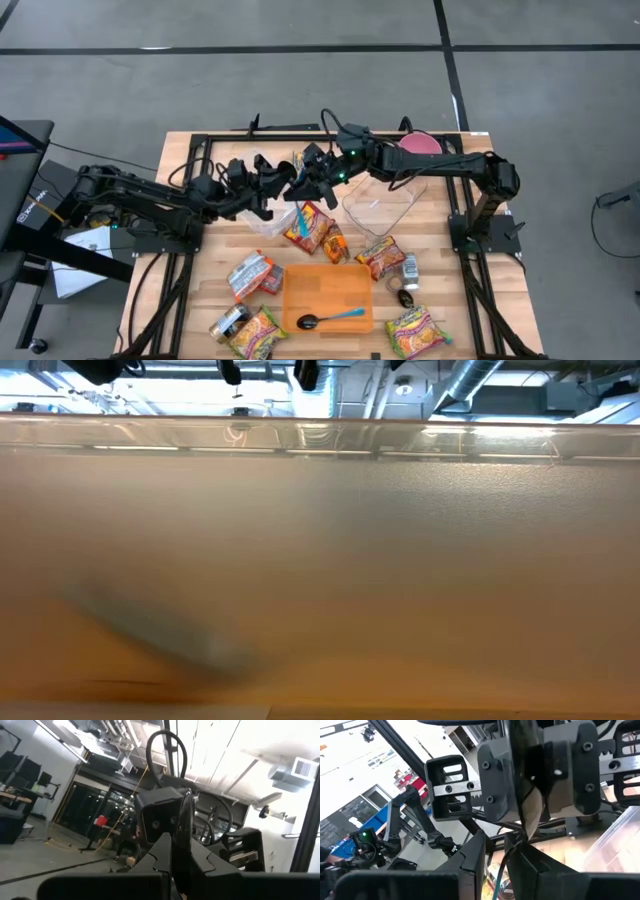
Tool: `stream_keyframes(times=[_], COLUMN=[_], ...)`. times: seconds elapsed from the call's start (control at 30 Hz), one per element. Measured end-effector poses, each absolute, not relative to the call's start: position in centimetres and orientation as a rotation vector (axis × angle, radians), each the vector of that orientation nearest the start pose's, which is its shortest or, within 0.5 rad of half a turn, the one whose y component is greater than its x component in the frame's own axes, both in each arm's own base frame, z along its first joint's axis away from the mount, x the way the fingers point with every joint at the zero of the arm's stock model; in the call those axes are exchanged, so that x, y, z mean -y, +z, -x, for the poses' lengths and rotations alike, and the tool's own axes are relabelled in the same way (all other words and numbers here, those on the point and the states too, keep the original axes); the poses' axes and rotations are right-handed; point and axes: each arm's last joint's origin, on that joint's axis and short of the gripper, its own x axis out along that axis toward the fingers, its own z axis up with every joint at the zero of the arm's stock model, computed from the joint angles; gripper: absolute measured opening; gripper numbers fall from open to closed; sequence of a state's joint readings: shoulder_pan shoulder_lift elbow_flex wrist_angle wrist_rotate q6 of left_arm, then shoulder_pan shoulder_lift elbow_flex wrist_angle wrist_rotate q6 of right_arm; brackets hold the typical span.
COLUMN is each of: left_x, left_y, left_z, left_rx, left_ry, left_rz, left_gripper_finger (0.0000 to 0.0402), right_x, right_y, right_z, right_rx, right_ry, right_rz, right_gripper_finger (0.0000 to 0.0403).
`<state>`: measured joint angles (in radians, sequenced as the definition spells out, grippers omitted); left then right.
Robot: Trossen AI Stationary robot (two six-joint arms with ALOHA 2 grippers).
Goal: Pick & Place Food Item
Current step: Put the black spoon into the orange bin
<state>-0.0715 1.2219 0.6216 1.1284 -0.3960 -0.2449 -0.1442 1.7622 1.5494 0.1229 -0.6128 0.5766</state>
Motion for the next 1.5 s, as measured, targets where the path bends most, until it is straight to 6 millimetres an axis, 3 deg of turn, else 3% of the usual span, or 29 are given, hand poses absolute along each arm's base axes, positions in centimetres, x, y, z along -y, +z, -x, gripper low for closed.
stream_keyframes(times=[0.27,0.47,0.63,0.87,1.2,1.5], left_x=[0.6,0.6,0.6,0.6,0.2,-0.5], left_y=[31.3,31.5,31.4,31.7,33.1,34.8], left_z=[-24.4,-24.3,-24.3,-24.0,-20.2,-15.6], left_rx=[0.554,0.561,0.558,0.551,0.373,0.374], left_ry=[0.273,0.271,0.275,0.281,0.321,0.450], left_rz=[0.335,0.335,0.333,0.333,0.233,0.153], left_gripper_finger=[0.0006,0.0007,0.0011,0.0065,0.0170,0.0210], right_x=[4.0,3.9,3.9,4.0,3.8,2.0], right_y=[36.1,36.0,35.9,36.3,36.9,34.5], right_z=[-41.2,-41.2,-41.2,-40.9,-39.5,-38.4], right_rx=[-0.225,-0.240,-0.245,-0.242,-0.309,-0.573], right_ry=[0.446,0.445,0.445,0.446,0.433,0.440], right_rz=[-0.600,-0.606,-0.611,-0.616,-0.595,-0.544], right_gripper_finger=[0.0063,0.0010,0.0005,0.0002,0.0001,0.0000])
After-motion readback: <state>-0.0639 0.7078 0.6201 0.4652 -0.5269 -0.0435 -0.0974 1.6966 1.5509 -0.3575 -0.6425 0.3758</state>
